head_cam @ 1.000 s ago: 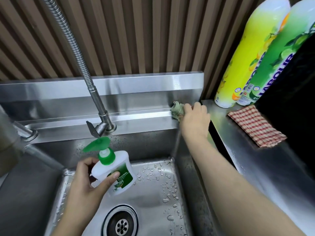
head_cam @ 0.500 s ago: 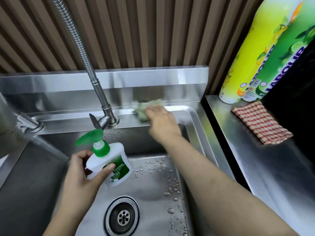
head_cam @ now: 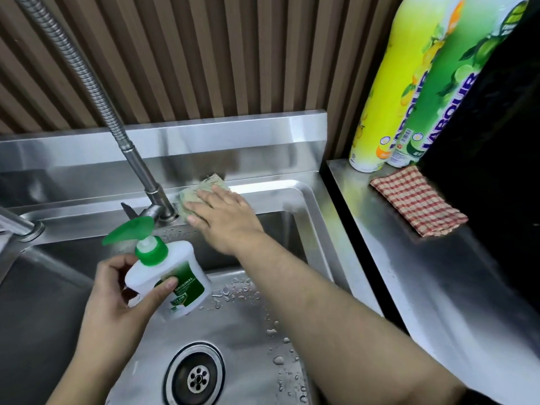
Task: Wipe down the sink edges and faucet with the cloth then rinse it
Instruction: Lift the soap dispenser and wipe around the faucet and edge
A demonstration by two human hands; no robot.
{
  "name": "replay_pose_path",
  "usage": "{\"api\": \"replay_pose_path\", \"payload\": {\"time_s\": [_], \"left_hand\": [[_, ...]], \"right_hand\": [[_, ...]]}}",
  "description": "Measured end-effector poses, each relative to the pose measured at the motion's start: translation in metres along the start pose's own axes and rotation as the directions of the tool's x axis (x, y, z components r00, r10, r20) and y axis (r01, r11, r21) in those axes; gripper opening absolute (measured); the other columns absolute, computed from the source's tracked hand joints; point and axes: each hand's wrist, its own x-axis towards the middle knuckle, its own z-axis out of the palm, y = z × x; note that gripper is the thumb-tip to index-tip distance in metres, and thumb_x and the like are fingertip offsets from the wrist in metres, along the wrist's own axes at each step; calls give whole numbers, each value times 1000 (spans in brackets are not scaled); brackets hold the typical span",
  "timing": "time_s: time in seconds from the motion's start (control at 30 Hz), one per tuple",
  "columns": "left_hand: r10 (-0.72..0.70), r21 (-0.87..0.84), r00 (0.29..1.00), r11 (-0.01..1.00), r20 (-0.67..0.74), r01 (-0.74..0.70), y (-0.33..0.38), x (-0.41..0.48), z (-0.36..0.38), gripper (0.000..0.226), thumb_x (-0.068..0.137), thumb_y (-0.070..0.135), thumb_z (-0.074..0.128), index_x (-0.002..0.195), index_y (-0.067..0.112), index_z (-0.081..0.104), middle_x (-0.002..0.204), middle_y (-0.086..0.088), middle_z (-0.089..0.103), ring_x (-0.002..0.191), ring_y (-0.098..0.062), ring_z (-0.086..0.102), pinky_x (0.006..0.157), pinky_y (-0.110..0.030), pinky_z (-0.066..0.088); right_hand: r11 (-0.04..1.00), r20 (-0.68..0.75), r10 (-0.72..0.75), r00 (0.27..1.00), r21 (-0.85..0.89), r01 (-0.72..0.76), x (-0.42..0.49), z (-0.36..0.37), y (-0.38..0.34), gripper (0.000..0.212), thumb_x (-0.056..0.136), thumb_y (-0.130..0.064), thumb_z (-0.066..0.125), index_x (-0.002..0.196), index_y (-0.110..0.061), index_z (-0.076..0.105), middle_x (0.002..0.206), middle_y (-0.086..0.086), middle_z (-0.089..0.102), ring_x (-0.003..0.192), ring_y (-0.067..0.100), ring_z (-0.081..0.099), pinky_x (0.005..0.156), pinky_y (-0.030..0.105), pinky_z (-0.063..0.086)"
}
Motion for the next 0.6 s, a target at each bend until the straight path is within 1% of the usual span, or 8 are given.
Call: {"api": "replay_pose_path", "payload": {"time_s": [0.13,0.2,0.23,0.3,0.33,0.4,0.47,0.6], "left_hand": [[46,-14,998,999,34,-46,16,15,20,45,70,8,76,86,38,47,93,6,60,67,0,57,59,-10,47],[56,-49,996,997,64,-53,29,27,35,45,71,5,75,89,35,46,93,7,59,72,-4,58,63,-16,50],[73,-55,994,996,87,-69,35,34,42,43,72,6,74,92,32,46,95,5,59,75,-6,58,63,-14,50],[120,-35,985,993,127,-116,49,52,57,42,75,13,74,102,23,44,102,0,57,82,-6,56,65,-9,46],[140,-9,980,990,144,-140,55,62,64,43,75,17,74,105,22,43,106,0,57,85,-6,56,69,-11,45],[180,26,967,982,179,-188,64,85,77,45,76,24,74,107,23,42,113,-4,56,95,-16,57,80,-26,48],[208,55,957,973,202,-223,69,105,90,44,76,24,74,106,24,42,117,-8,56,102,-24,56,87,-38,48],[220,73,951,968,217,-240,67,127,105,44,77,23,73,110,21,44,114,-4,55,100,-23,54,84,-34,45]], "right_hand": [[980,-33,169,985,-104,-171,-24,-27,59,45,100,-45,20,143,-36,29,157,-9,17,145,19,9,114,46,7],[945,-76,274,959,-165,-283,-39,-43,91,43,99,-42,24,140,-35,35,156,-8,22,143,20,15,112,43,13],[935,-83,299,951,-173,-309,-46,-49,103,42,99,-41,28,139,-35,37,155,-8,24,142,20,16,112,41,15],[938,-75,304,950,-148,-313,-64,-55,113,41,98,-39,32,138,-36,39,153,-10,28,142,19,17,112,38,17],[943,-70,302,951,-126,-309,-75,-55,112,41,97,-40,33,137,-36,41,152,-11,30,142,19,18,112,37,18],[952,-61,292,955,-74,-296,-110,-50,105,44,94,-49,29,133,-37,46,148,-12,35,141,18,20,113,37,20],[967,-113,252,961,-7,-255,-156,-42,91,55,88,-59,19,125,-37,54,141,-13,46,138,20,30,111,41,28],[980,-271,192,943,8,-198,-201,-26,79,39,89,-46,36,107,-32,67,118,-10,65,121,29,54,96,47,46]]}}
